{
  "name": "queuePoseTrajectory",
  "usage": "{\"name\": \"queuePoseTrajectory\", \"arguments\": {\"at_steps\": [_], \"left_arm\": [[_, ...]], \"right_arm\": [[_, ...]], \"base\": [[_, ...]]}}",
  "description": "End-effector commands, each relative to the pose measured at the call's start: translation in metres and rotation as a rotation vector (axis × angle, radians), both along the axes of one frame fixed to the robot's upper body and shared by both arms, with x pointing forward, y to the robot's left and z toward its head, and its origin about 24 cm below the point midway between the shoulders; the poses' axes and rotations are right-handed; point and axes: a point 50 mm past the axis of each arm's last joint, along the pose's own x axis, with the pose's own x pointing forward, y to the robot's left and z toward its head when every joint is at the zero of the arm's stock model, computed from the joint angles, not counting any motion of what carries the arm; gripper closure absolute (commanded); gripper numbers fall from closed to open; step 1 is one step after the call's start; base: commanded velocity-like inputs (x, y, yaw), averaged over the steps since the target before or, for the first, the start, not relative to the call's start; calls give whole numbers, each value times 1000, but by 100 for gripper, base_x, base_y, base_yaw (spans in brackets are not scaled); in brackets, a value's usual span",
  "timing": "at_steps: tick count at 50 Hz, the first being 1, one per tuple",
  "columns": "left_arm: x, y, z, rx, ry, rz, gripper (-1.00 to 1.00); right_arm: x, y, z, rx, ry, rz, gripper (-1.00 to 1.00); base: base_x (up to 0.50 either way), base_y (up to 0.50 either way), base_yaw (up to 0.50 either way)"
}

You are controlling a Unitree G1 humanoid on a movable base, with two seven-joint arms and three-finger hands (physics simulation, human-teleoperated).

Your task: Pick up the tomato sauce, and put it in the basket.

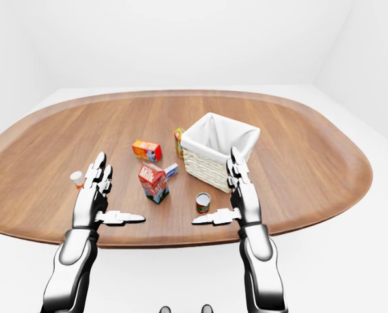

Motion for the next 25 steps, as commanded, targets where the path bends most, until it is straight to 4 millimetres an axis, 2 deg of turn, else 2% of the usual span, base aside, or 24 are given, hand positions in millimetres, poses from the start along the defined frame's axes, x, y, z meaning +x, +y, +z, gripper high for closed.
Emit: {"name": "queuePoseTrajectory", "arguments": {"at_steps": [1, 10, 17, 18, 25], "left_arm": [[-1, -1, 0, 1, 1, -3, -100], [0, -1, 0, 0, 1, -3, -100], [1, 0, -2, -2, 10, -3, -100], [-2, 0, 5, -9, -24, -7, -100], [-2, 0, 7, -11, -29, -7, -100]], "right_arm": [[-3, -1, 5, -1, -24, 2, -100], [-3, -1, 7, -4, -31, 0, -100], [-6, -2, 16, -16, -69, -17, -100], [-5, -1, 14, -23, -62, -11, -100], [-5, 0, 13, -31, -58, -14, -100]], "base": [[50, 0, 0], [50, 0, 0], [0, 0, 0], [0, 0, 0], [0, 0, 0]]}}
